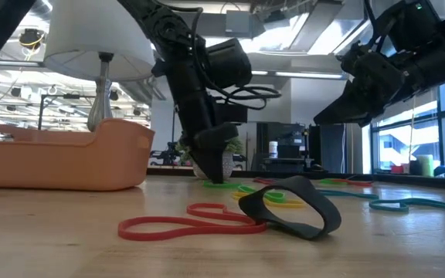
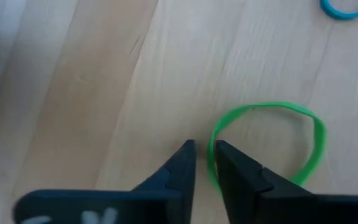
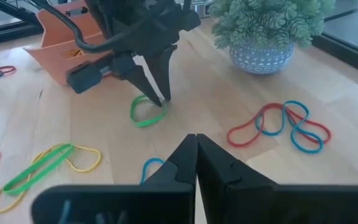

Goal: Pick and place rubber bands into bin
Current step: Put the green rubber band into the orange bin

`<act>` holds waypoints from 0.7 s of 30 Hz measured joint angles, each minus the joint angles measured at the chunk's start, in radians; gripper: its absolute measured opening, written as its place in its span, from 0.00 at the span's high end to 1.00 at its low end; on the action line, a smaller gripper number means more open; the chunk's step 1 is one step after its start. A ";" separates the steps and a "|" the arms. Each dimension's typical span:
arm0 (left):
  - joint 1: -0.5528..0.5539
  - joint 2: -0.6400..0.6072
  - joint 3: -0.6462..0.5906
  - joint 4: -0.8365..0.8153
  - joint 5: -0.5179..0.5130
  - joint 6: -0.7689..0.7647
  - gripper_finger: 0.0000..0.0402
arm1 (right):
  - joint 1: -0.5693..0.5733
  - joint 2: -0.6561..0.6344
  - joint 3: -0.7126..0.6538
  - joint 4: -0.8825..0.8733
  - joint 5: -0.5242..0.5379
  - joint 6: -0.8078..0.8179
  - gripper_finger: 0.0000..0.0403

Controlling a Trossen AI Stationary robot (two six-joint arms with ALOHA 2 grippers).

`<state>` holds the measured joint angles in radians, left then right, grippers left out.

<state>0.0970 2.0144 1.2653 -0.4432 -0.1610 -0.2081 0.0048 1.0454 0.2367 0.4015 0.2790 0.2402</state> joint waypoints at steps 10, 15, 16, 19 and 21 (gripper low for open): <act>-0.019 -0.150 -0.007 -0.102 0.013 -0.009 0.99 | 0.000 0.000 0.000 -0.003 0.000 -0.007 0.97; -0.042 -0.313 -0.005 -0.239 0.006 -0.055 0.99 | 0.000 -0.001 0.000 -0.009 0.000 -0.007 0.97; -0.048 -0.352 -0.005 -0.274 0.006 -0.056 0.99 | 0.000 -0.001 0.000 -0.011 0.000 -0.007 0.97; -0.070 -0.455 -0.005 -0.386 -0.002 -0.069 0.99 | 0.000 -0.001 0.000 -0.017 0.000 -0.007 0.97; -0.093 -0.519 -0.005 -0.476 -0.003 -0.114 0.99 | 0.000 -0.001 0.000 -0.018 0.000 -0.006 0.97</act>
<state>0.0035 1.4952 1.2598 -0.9188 -0.1639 -0.3224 0.0050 1.0447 0.2367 0.3831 0.2790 0.2338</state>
